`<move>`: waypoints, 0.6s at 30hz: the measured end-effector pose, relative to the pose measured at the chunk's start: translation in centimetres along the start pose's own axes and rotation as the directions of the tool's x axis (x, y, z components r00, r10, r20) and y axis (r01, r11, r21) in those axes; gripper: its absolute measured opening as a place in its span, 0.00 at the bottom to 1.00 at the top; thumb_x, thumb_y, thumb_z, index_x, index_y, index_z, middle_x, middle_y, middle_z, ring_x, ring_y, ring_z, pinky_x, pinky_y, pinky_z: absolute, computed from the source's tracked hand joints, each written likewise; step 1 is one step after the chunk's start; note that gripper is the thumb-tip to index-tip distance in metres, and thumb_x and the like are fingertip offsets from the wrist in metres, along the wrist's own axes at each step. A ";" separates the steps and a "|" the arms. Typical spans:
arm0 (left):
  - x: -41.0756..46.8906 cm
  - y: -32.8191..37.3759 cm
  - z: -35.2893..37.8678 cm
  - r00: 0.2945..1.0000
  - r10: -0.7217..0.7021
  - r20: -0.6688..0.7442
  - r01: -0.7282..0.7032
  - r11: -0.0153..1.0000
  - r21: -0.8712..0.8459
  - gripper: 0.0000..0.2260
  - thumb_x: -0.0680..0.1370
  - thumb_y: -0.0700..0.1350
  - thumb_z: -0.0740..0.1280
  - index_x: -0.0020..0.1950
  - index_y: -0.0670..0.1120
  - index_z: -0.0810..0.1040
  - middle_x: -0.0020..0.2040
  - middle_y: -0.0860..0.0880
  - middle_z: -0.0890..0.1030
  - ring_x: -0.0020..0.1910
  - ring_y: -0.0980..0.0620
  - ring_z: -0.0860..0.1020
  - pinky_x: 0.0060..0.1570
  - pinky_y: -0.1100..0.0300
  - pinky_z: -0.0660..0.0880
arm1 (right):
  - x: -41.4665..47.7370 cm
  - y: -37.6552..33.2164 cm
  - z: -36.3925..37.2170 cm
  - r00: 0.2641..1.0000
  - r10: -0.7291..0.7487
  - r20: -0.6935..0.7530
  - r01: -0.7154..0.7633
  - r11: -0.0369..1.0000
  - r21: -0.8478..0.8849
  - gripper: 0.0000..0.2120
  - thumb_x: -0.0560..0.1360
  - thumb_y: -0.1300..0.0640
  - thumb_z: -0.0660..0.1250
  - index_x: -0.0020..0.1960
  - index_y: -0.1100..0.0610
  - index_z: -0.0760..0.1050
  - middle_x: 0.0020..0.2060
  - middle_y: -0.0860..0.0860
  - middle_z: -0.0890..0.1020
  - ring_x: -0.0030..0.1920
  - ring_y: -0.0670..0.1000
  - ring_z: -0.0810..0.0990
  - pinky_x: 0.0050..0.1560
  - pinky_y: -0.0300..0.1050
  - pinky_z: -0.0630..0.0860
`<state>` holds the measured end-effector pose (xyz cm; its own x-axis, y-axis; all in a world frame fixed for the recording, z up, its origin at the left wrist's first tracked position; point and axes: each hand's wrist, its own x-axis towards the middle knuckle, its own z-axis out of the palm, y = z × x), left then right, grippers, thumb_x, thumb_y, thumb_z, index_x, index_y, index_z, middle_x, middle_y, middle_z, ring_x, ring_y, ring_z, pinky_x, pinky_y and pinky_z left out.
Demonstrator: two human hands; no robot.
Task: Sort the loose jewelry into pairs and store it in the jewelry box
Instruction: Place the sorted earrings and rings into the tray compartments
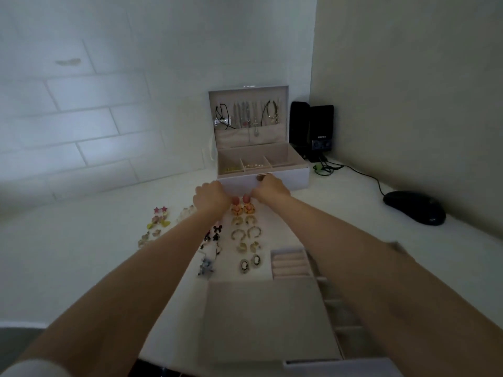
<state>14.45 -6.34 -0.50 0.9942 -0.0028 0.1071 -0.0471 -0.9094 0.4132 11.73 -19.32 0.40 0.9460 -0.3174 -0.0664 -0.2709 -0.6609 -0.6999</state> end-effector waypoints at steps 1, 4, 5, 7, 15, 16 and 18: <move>0.2 0.1 0.5 1.000 -0.011 -0.025 0.012 1.000 0.019 0.20 0.70 0.55 0.71 0.54 0.42 0.78 0.52 0.43 0.79 0.54 0.43 0.76 0.52 0.53 0.76 | 0.5 0.1 0.4 1.000 0.026 0.000 -0.026 1.000 0.017 0.24 0.71 0.56 0.70 0.66 0.56 0.69 0.58 0.55 0.77 0.56 0.57 0.77 0.52 0.48 0.75; 0.4 0.4 1.6 0.994 0.022 -0.110 -0.016 0.999 0.048 0.14 0.73 0.51 0.67 0.50 0.42 0.79 0.50 0.43 0.80 0.51 0.44 0.77 0.49 0.54 0.75 | 1.5 0.1 1.5 0.998 0.051 -0.023 -0.051 0.999 -0.016 0.26 0.71 0.55 0.69 0.67 0.56 0.66 0.59 0.54 0.77 0.57 0.57 0.77 0.52 0.49 0.74; 0.5 0.4 1.9 0.991 0.039 -0.127 -0.033 0.998 0.050 0.13 0.73 0.50 0.66 0.49 0.42 0.80 0.49 0.43 0.80 0.51 0.44 0.76 0.48 0.54 0.75 | 1.6 0.1 1.8 0.998 0.047 -0.033 -0.048 0.998 -0.031 0.27 0.72 0.56 0.68 0.69 0.58 0.65 0.59 0.55 0.77 0.58 0.57 0.77 0.53 0.49 0.74; 0.5 0.6 2.2 0.990 0.068 -0.127 -0.062 0.997 0.050 0.12 0.74 0.49 0.65 0.49 0.42 0.80 0.49 0.43 0.80 0.52 0.44 0.75 0.47 0.53 0.73 | 1.7 0.1 2.1 0.999 0.024 -0.045 -0.025 0.999 -0.024 0.26 0.74 0.57 0.65 0.69 0.61 0.64 0.59 0.56 0.77 0.58 0.57 0.77 0.55 0.50 0.74; -1.3 1.7 -0.3 0.974 0.181 -0.137 -0.192 0.979 -0.070 0.08 0.72 0.49 0.70 0.45 0.46 0.82 0.45 0.46 0.82 0.48 0.47 0.77 0.43 0.55 0.73 | 0.0 0.7 -1.7 0.994 -0.044 -0.096 0.057 0.989 0.138 0.06 0.64 0.66 0.73 0.42 0.62 0.81 0.42 0.56 0.84 0.44 0.53 0.82 0.48 0.47 0.81; -2.0 2.0 -0.8 0.966 0.213 -0.146 -0.228 0.969 -0.097 0.07 0.72 0.49 0.70 0.43 0.46 0.81 0.45 0.48 0.81 0.47 0.48 0.78 0.43 0.55 0.73 | -1.0 1.0 -2.7 0.993 -0.066 -0.097 0.082 0.983 0.167 0.05 0.65 0.67 0.73 0.39 0.61 0.80 0.40 0.56 0.84 0.41 0.53 0.82 0.44 0.46 0.81; -3.8 2.9 -1.8 0.950 0.290 -0.118 -0.307 0.936 -0.170 0.07 0.72 0.50 0.70 0.41 0.47 0.78 0.43 0.51 0.80 0.42 0.50 0.77 0.42 0.57 0.72 | -3.5 1.9 -4.8 0.993 -0.098 -0.069 0.111 0.965 0.237 0.06 0.67 0.67 0.72 0.39 0.59 0.78 0.36 0.55 0.83 0.33 0.50 0.81 0.31 0.38 0.77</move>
<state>10.34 -8.22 1.92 0.9193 -0.2169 0.3283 -0.3655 -0.7799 0.5082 7.08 -22.69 2.74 0.9534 -0.2973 0.0512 -0.1139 -0.5120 -0.8514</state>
